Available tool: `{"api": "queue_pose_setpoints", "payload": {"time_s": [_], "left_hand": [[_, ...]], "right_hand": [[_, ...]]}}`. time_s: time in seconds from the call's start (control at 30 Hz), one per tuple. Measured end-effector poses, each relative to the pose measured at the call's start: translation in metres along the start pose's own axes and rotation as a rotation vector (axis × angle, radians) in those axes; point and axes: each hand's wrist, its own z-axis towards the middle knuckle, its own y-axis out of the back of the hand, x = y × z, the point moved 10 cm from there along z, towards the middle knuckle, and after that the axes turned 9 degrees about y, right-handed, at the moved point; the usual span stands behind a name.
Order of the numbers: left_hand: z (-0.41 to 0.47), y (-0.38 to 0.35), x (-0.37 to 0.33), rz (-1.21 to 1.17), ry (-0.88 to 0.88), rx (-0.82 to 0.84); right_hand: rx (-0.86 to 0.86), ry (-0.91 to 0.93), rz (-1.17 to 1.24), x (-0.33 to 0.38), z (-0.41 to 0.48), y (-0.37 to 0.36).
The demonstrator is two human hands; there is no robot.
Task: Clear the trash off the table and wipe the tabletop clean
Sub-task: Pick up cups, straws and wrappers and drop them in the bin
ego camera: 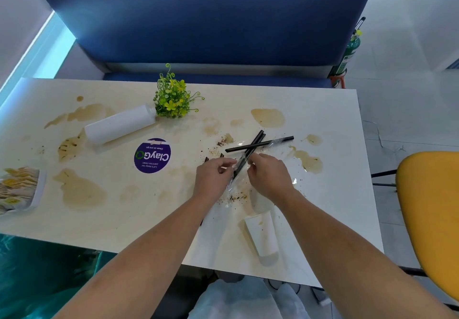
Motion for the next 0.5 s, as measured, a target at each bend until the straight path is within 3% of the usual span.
{"api": "queue_pose_setpoints", "payload": {"time_s": [0.13, 0.33, 0.5], "left_hand": [[0.001, 0.0, -0.004, -0.03, -0.016, 0.015], [0.0, -0.016, 0.006, -0.164, 0.058, 0.197], [0.0, -0.01, 0.011, -0.227, 0.093, 0.22]], "right_hand": [[-0.033, 0.08, 0.124, 0.012, -0.003, -0.001], [-0.153, 0.086, 0.284, 0.014, -0.003, 0.005], [-0.133, 0.058, 0.395, 0.016, 0.005, 0.003]]}}
